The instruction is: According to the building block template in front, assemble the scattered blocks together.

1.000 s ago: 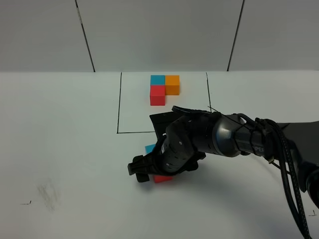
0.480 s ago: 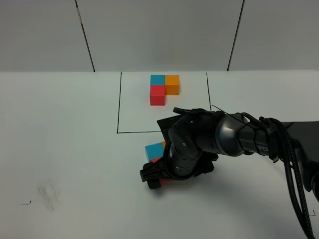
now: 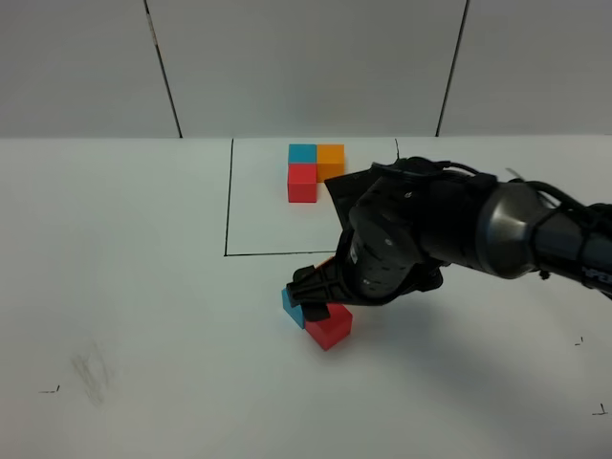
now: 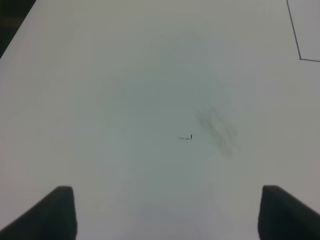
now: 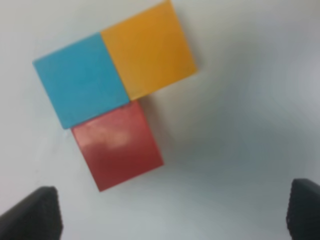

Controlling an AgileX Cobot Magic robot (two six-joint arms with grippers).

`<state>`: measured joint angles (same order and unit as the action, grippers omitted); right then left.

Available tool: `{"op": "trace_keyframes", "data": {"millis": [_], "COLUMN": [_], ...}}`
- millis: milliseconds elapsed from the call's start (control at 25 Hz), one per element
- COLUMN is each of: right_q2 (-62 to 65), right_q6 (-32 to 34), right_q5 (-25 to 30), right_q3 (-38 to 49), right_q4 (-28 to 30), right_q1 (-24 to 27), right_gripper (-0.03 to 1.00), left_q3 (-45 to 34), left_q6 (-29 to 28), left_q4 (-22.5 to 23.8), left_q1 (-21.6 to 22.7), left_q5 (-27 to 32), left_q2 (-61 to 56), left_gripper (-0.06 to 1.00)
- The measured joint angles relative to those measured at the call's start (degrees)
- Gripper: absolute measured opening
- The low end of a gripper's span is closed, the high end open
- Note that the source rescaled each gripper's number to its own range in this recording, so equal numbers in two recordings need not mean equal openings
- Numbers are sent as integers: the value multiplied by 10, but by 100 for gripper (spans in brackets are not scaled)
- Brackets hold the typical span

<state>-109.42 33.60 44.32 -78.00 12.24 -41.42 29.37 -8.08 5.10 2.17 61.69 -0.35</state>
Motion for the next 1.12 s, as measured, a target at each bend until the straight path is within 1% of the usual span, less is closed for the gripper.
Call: {"op": "trace_keyframes", "data": {"millis": [80, 160, 320, 400, 440, 520, 560, 680, 800, 840, 920, 1120], "right_q2": [37, 75, 165, 215, 243, 305, 332, 416, 500, 524, 583, 728], "right_q6": [-5, -5, -9, -30, -45, -89, -116, -199, -288, -305, -320, -325], "right_q5": [21, 49, 134, 169, 179, 194, 199, 208, 228, 237, 246, 251], "right_q3": [0, 0, 0, 0, 0, 0, 0, 0, 0, 0, 0, -1], "right_q4": [27, 72, 193, 256, 276, 305, 312, 313, 297, 293, 282, 246], "right_q1": [0, 0, 0, 6, 12, 42, 60, 133, 187, 193, 196, 196], "right_gripper": [87, 87, 86, 83, 81, 75, 73, 66, 63, 63, 63, 63], "left_q3": [0, 0, 0, 0, 0, 0, 0, 0, 0, 0, 0, 0], "left_q6": [0, 0, 0, 0, 0, 0, 0, 0, 0, 0, 0, 0], "left_q4": [0, 0, 0, 0, 0, 0, 0, 0, 0, 0, 0, 0], "left_q1": [0, 0, 0, 0, 0, 0, 0, 0, 0, 0, 0, 0], "left_q5": [0, 0, 0, 0, 0, 0, 0, 0, 0, 0, 0, 0], "left_q2": [0, 0, 0, 0, 0, 0, 0, 0, 0, 0, 0, 0], "left_gripper": [100, 100, 100, 100, 100, 100, 100, 100, 100, 100, 100, 100]}}
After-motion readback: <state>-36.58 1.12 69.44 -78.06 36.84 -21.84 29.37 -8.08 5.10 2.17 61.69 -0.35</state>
